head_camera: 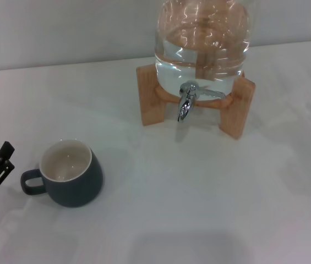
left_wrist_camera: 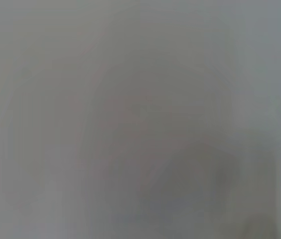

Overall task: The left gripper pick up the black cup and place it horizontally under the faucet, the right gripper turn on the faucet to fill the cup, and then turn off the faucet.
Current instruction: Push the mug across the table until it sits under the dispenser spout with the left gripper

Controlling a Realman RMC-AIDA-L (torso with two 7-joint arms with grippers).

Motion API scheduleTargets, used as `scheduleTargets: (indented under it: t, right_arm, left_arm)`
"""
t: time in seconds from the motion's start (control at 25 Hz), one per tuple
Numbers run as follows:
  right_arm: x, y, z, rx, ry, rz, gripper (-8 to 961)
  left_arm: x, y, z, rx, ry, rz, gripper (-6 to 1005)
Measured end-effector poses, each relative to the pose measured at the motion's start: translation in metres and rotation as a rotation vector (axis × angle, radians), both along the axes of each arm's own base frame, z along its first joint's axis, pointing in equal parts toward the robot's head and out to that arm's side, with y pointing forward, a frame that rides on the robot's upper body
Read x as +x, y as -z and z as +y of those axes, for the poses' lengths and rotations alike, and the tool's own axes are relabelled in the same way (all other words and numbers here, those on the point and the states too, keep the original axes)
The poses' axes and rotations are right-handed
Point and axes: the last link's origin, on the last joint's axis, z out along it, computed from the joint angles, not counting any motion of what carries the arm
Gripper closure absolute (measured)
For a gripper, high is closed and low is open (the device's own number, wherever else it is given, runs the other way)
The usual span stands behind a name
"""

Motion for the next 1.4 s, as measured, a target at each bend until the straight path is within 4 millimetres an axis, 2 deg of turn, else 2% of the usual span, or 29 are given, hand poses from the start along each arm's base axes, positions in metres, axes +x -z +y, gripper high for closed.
scheduleTargets:
  t: [0.4,0.88,1.4]
  right_arm:
    - [0.002,0.000,-0.001,0.004,0.010,0.006,110]
    - [0.001,0.000,0.001,0.004,0.006,0.004,110]
    - [0.001,0.000,0.002,0.002,0.005,0.005,110]
  left_arm:
    - [0.002,0.000,-0.012,0.033,0.050,0.014,120]
    - [-0.013,-0.007,-0.039,0.119,-0.006,-0.060,124]
    - [-0.014,0.005,-0.035,0.063,-0.031,-0.051,128]
